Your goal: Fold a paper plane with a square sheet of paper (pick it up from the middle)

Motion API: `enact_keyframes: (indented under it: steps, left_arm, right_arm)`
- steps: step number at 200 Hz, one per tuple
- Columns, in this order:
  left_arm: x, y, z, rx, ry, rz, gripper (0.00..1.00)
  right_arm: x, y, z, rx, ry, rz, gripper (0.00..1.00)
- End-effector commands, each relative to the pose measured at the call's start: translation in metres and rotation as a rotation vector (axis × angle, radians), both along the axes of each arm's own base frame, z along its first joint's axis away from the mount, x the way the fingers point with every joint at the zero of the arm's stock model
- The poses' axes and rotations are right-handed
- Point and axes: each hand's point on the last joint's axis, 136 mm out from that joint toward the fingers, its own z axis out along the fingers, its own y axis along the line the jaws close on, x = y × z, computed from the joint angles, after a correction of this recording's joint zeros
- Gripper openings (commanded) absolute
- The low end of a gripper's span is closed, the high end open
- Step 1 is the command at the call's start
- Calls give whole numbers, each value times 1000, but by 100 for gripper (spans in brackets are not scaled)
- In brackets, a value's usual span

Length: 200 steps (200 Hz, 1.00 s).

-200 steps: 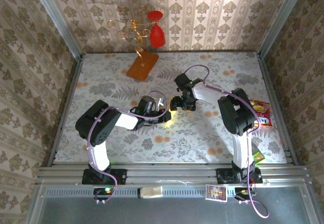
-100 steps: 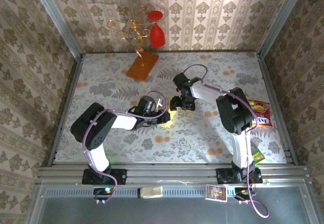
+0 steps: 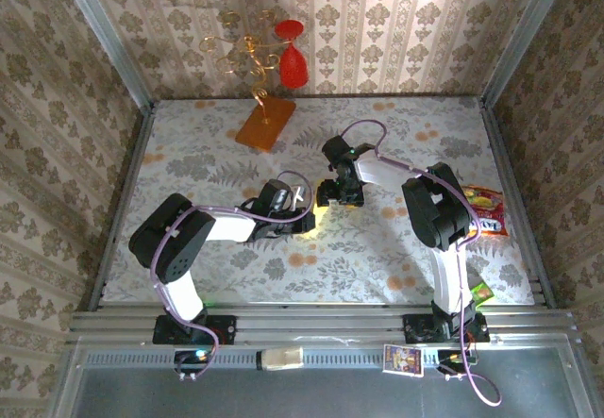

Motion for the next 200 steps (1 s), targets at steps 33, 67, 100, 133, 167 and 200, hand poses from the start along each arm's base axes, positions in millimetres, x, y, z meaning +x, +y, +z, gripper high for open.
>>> enact_keyframes:
  steps: [33, 67, 100, 133, 167, 200]
  left_arm:
    - [-10, 10, -26, 54, 55, 7, 13]
    - [-9, 13, -27, 16, 70, 28, 11]
    - [-8, 12, -25, -14, 81, 33, 10]
    - [-6, 12, -25, -32, 91, 39, 10]
    - [-6, 14, -28, -42, 108, 50, 9]
    - [-6, 13, -29, -63, 128, 57, 9]
  right_arm:
    - [7, 13, -24, 29, -5, 34, 75]
    - [13, 11, 13, 105, -65, 31, 74]
    - [13, 4, 49, 194, -124, 53, 75]
    - [11, 2, 59, 202, -151, 99, 74]
    - [8, 14, 50, 257, -105, 118, 66]
    - [1, 35, 62, 407, -129, 170, 52]
